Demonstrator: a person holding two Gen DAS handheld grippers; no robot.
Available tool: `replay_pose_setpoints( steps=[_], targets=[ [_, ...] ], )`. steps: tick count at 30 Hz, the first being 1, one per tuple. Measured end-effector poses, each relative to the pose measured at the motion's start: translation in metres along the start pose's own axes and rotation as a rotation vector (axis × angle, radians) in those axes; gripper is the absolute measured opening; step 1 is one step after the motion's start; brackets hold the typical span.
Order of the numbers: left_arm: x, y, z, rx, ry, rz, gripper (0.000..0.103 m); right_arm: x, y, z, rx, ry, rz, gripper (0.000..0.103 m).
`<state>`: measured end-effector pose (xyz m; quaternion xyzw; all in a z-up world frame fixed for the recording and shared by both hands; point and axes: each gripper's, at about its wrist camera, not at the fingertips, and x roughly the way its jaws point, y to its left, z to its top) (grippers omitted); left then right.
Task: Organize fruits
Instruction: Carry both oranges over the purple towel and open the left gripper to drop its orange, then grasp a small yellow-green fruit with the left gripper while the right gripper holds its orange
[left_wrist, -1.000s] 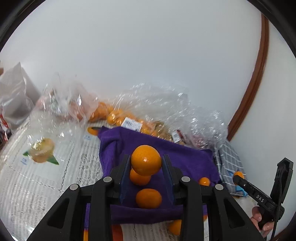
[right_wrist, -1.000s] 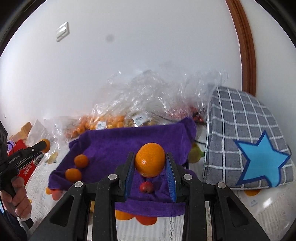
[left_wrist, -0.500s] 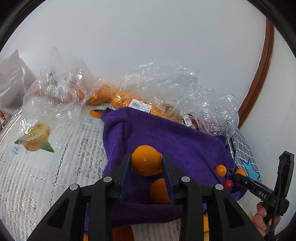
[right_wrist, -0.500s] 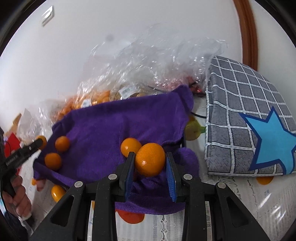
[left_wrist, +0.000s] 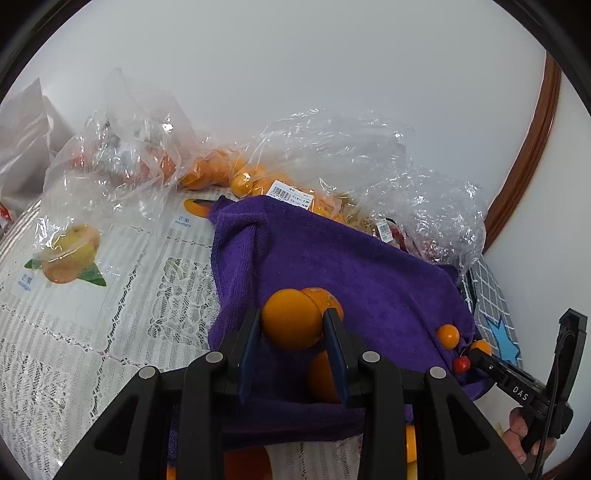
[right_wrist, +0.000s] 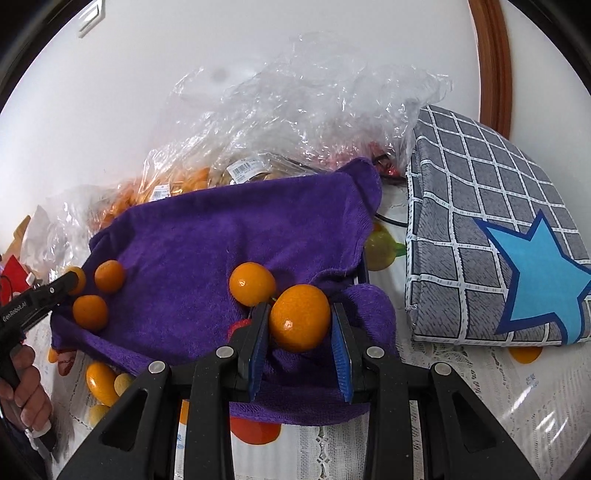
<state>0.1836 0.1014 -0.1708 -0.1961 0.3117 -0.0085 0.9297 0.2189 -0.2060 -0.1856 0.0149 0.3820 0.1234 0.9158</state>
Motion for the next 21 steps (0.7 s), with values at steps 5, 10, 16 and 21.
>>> replay_pose_setpoints(
  steps=[5, 10, 16, 21],
  targets=[
    [0.001, -0.007, -0.001, 0.029, 0.006, 0.012, 0.033, -0.004, 0.003, -0.001, -0.016, -0.021, -0.028, 0.043],
    [0.002, -0.006, 0.0, 0.028, 0.008, 0.006, 0.033, -0.013, 0.002, -0.001, -0.021, -0.058, -0.044, 0.048],
    [0.001, -0.007, 0.0, 0.035, 0.011, -0.002, 0.036, -0.027, 0.002, -0.004, -0.006, -0.088, -0.064, 0.048],
    [-0.001, -0.009, -0.001, 0.047, 0.008, 0.0, 0.04, -0.049, 0.01, -0.017, 0.02, -0.071, -0.058, 0.048]
  ],
)
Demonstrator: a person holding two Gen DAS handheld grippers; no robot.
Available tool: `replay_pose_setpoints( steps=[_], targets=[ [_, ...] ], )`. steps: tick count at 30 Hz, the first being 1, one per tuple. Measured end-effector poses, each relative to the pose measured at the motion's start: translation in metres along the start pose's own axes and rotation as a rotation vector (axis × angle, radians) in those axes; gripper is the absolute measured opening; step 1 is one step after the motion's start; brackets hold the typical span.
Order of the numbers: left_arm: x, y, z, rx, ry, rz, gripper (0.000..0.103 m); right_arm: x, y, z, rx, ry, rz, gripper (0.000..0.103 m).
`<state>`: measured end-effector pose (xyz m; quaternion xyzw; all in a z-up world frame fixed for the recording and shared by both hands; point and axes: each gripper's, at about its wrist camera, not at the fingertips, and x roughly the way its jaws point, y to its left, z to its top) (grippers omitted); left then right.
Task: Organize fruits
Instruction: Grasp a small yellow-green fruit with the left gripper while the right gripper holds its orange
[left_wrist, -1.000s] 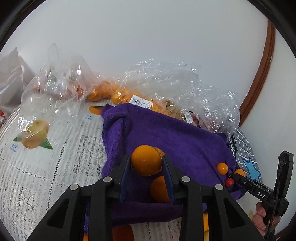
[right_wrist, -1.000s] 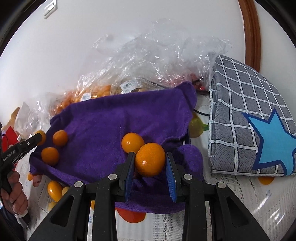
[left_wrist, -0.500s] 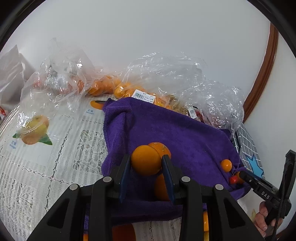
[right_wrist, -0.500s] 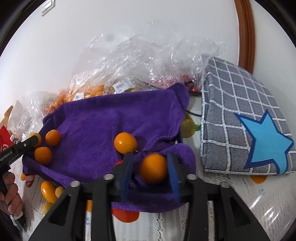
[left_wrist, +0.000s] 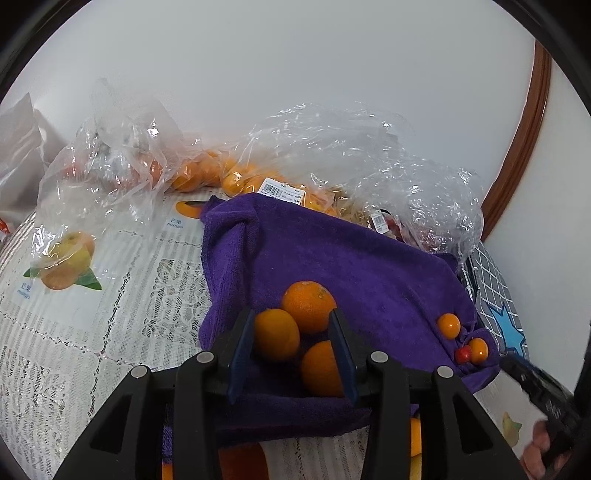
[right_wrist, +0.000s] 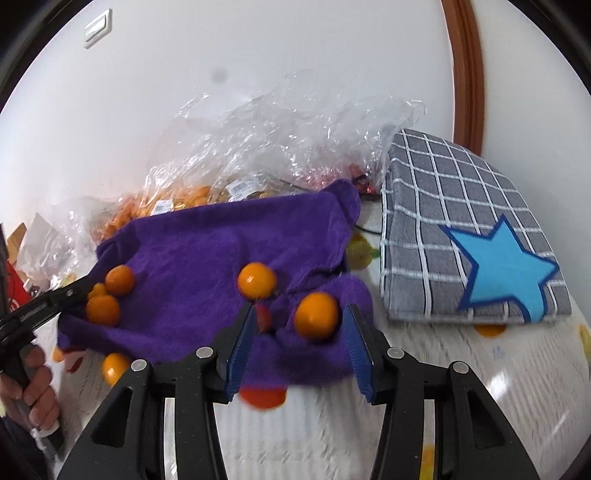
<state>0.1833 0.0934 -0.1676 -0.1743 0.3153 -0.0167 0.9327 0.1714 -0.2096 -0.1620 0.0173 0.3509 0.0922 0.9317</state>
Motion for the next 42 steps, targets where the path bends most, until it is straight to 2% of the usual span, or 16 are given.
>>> replay_pose_setpoints(
  steps=[7, 15, 23, 27, 30, 31, 32, 33, 37, 42],
  targets=[
    [-0.009, 0.002, -0.002, -0.002, -0.023, 0.001, 0.044, -0.033, 0.027, -0.03, -0.047, 0.056, 0.046, 0.052],
    [-0.035, 0.014, -0.011, -0.018, -0.068, 0.006, 0.047, -0.052, 0.06, -0.062, -0.025, 0.132, 0.195, 0.053],
    [-0.051, 0.019, -0.023, 0.004, -0.068, 0.021, 0.047, -0.048, 0.089, -0.089, -0.057, 0.193, 0.277, 0.053],
    [-0.054, 0.022, -0.027, -0.005, -0.057, 0.017, 0.048, -0.037, 0.102, -0.1, -0.112, 0.226, 0.253, 0.054],
    [-0.057, 0.021, -0.031, 0.0, -0.047, 0.005, 0.048, -0.039, 0.108, -0.102, -0.136, 0.206, 0.243, 0.053],
    [-0.057, 0.019, -0.033, 0.006, -0.043, 0.001, 0.048, -0.038, 0.109, -0.101, -0.141, 0.203, 0.236, 0.051],
    [-0.057, 0.017, -0.034, 0.013, -0.037, -0.004, 0.048, -0.036, 0.111, -0.102, -0.154, 0.208, 0.209, 0.041],
    [-0.057, 0.016, -0.035, 0.019, -0.03, -0.009, 0.048, -0.033, 0.113, -0.103, -0.172, 0.218, 0.179, 0.04],
    [-0.061, 0.011, -0.041, 0.035, -0.013, -0.038, 0.048, -0.038, 0.113, -0.103, -0.218, 0.209, 0.18, 0.04],
    [-0.061, 0.002, -0.05, 0.065, 0.035, -0.101, 0.048, -0.041, 0.091, -0.089, -0.239, 0.15, 0.125, 0.04]
  ],
)
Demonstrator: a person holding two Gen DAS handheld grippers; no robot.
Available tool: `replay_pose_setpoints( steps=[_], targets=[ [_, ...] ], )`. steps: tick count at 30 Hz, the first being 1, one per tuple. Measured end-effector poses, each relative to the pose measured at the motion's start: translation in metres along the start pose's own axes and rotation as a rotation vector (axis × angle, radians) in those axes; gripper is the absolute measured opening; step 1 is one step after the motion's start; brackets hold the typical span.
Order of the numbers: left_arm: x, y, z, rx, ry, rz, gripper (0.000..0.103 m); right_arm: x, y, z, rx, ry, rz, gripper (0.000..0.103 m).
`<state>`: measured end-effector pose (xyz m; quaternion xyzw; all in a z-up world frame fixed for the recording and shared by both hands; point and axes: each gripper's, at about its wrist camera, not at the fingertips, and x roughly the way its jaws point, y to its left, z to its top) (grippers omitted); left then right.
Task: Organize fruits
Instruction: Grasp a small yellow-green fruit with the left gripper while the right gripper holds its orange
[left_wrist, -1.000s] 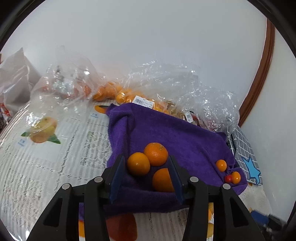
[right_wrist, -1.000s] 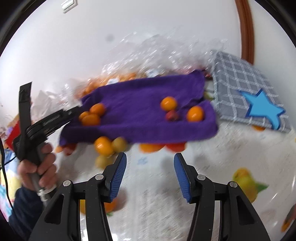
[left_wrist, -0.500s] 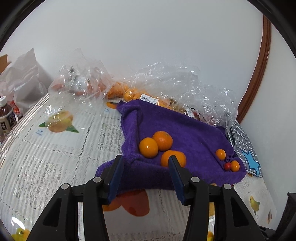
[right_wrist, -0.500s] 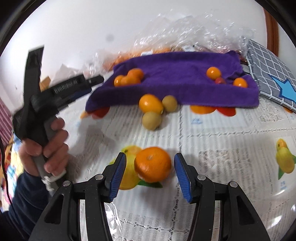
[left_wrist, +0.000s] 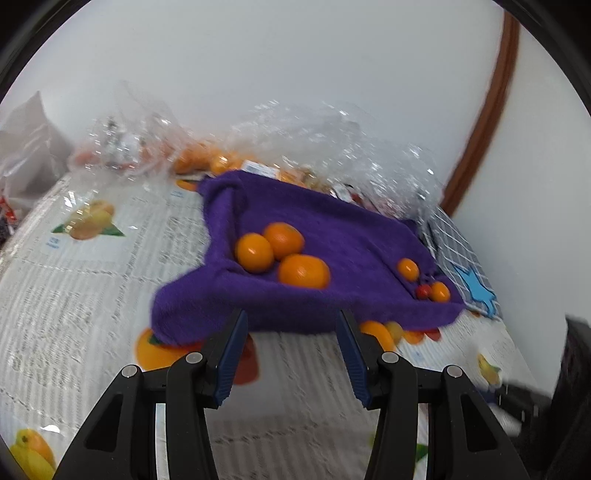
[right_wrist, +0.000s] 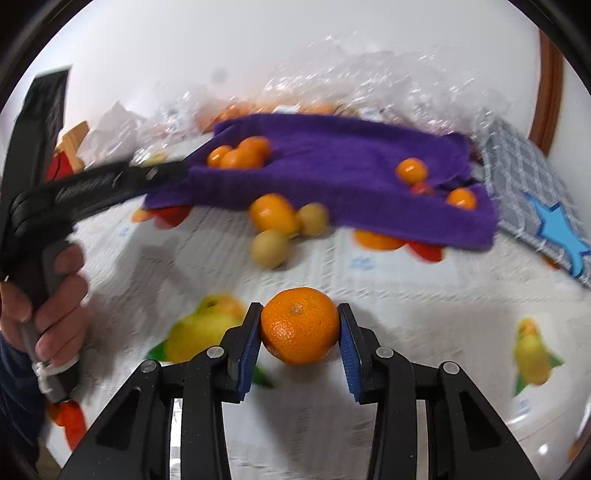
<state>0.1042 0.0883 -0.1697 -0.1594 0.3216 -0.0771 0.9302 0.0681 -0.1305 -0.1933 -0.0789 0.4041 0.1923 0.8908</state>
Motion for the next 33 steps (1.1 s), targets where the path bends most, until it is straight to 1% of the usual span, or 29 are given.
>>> replay_pose_setpoints(
  steps=[6, 10, 12, 15, 17, 20, 23, 27, 30, 32, 33],
  targets=[
    [0.009, -0.009, -0.008, 0.013, 0.074, -0.05, 0.048, -0.007, -0.056, 0.016, 0.053, -0.076, -0.082, 0.04],
    [0.015, -0.01, -0.01, 0.001, 0.114, -0.067, 0.046, 0.001, -0.086, 0.025, 0.086, -0.093, -0.132, 0.04],
    [0.016, -0.011, -0.011, -0.014, 0.117, -0.082, 0.046, 0.008, -0.1, 0.027, 0.119, -0.085, -0.128, 0.04],
    [0.019, -0.016, -0.014, -0.012, 0.134, -0.098, 0.046, 0.013, -0.107, 0.024, 0.143, -0.08, -0.113, 0.04],
    [0.022, -0.025, -0.016, 0.011, 0.148, -0.106, 0.046, 0.015, -0.11, 0.022, 0.147, -0.058, -0.099, 0.04],
    [0.027, -0.039, -0.019, 0.049, 0.165, -0.126, 0.046, 0.012, -0.113, 0.02, 0.168, -0.075, -0.08, 0.04],
    [0.031, -0.053, -0.022, 0.092, 0.183, -0.145, 0.046, 0.011, -0.121, 0.016, 0.209, -0.068, -0.075, 0.04],
    [0.039, -0.066, -0.023, 0.105, 0.214, -0.181, 0.047, 0.009, -0.131, 0.012, 0.256, -0.065, -0.07, 0.04],
    [0.05, -0.073, -0.025, 0.12, 0.248, -0.151, 0.047, 0.01, -0.131, 0.011, 0.257, -0.057, -0.069, 0.04],
    [0.053, -0.074, -0.025, 0.129, 0.246, -0.118, 0.038, 0.011, -0.129, 0.011, 0.25, -0.052, -0.067, 0.04],
    [0.054, -0.074, -0.025, 0.125, 0.249, -0.117, 0.03, 0.011, -0.128, 0.012, 0.248, -0.049, -0.064, 0.04]
  ],
)
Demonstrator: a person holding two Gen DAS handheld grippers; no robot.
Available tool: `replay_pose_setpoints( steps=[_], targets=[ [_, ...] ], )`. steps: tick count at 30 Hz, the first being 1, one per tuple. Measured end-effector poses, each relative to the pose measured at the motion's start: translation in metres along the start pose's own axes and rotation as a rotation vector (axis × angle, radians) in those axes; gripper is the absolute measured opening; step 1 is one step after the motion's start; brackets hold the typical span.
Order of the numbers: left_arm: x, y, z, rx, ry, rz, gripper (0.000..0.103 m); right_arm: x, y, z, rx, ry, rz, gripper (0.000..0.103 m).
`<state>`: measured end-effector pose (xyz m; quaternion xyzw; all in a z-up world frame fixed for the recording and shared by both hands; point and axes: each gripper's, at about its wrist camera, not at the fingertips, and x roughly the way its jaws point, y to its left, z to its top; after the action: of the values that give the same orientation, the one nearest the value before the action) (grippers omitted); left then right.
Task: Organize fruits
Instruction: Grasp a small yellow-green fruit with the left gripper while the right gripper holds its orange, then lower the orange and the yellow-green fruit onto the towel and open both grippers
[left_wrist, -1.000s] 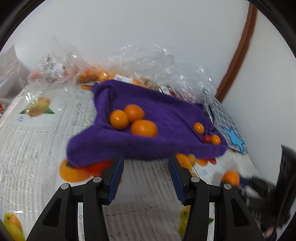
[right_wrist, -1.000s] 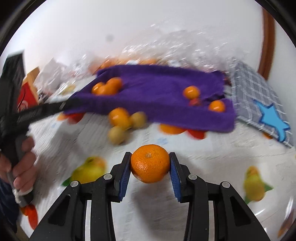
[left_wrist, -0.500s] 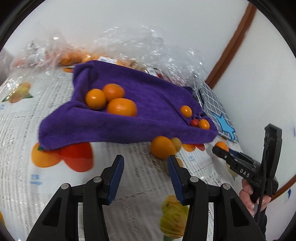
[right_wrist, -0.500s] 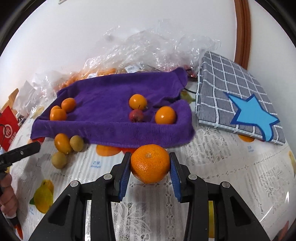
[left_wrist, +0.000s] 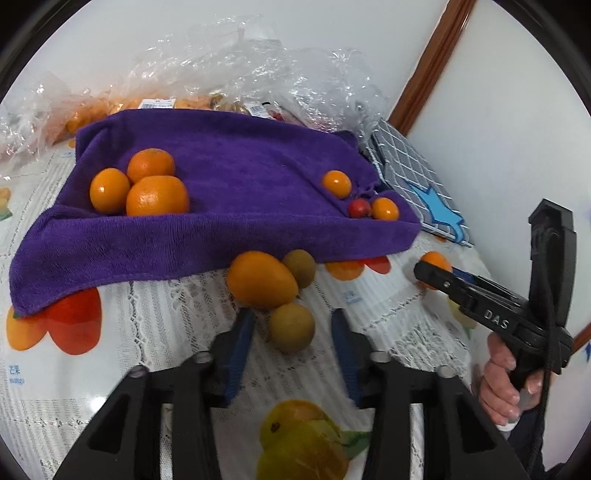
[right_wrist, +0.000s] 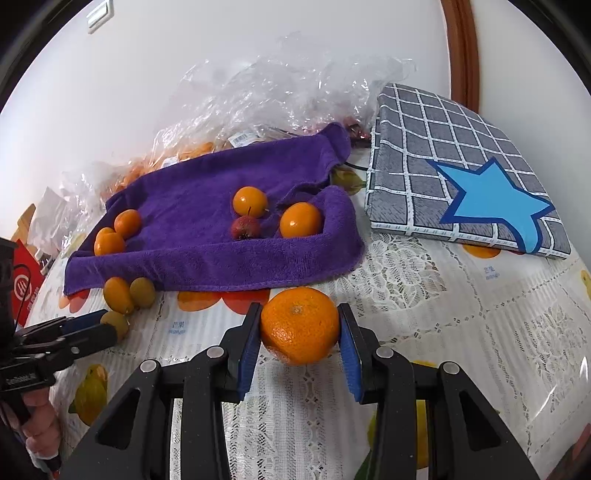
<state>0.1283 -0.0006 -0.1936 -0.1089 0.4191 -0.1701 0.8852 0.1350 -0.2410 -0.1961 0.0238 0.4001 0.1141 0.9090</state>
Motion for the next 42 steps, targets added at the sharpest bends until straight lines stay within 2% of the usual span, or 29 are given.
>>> replay_pose_setpoints(
  steps=[1, 8, 12, 31, 42],
  targets=[
    [0.001, 0.001, 0.0, -0.005, 0.005, -0.005, 0.026, 0.0, 0.0, 0.0, -0.001, 0.002, 0.002, 0.04],
    [-0.015, 0.012, -0.004, -0.061, -0.067, -0.077, 0.026, 0.003, -0.001, 0.002, 0.0, 0.008, 0.018, 0.04],
    [-0.021, 0.012, -0.005, -0.06, -0.103, -0.083, 0.026, 0.003, -0.001, 0.002, -0.003, 0.005, 0.022, 0.04],
    [-0.036, 0.017, -0.005, -0.091, -0.201, -0.05, 0.025, -0.002, -0.001, 0.0, 0.002, -0.013, 0.062, 0.04],
    [-0.047, 0.035, -0.003, -0.167, -0.253, -0.012, 0.025, -0.003, -0.007, 0.0, 0.054, -0.009, 0.088, 0.04]
  ],
)
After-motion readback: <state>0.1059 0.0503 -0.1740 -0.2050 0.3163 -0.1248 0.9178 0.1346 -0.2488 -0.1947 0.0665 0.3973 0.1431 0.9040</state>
